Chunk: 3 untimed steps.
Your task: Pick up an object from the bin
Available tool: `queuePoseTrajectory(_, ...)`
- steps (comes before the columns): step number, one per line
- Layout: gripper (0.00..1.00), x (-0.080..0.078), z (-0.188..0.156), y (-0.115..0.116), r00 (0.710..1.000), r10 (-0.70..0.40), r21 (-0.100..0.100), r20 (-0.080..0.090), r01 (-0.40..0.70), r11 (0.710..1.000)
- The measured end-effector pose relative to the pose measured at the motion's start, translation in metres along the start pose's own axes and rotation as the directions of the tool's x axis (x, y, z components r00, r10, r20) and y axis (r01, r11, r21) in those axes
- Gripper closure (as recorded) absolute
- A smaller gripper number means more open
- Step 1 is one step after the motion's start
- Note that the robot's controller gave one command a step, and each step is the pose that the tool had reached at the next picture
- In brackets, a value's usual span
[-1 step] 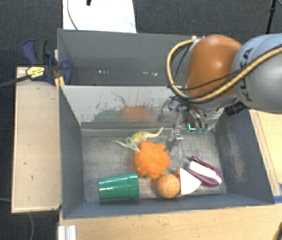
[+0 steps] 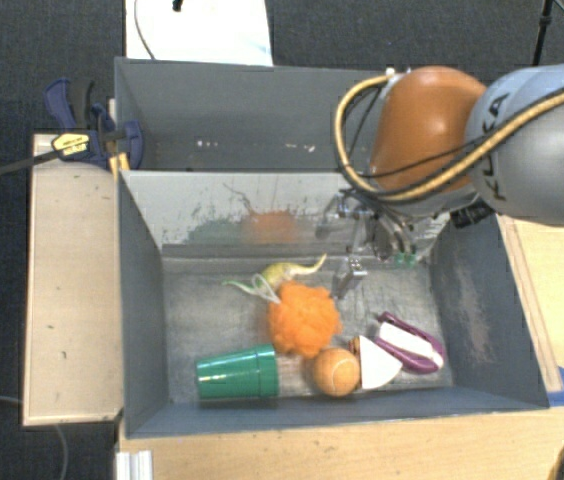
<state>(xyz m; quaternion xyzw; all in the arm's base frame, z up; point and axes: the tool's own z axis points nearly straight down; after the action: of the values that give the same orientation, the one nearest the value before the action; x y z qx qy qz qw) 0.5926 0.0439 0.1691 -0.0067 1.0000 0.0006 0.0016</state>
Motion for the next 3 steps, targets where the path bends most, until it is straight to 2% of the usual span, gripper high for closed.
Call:
queuePoseTrajectory(1,0.0,0.0,0.056,0.03,1.0,-0.014,0.001,0.008,0.014,1.0)
queuePoseTrajectory(2,0.0,0.011,0.086,-0.02,1.0,0.022,-0.002,0.006,-0.022,1.0)
queuePoseTrajectory(3,0.0,0.028,0.093,0.005,0.997,0.081,0.005,0.003,-0.081,0.997)
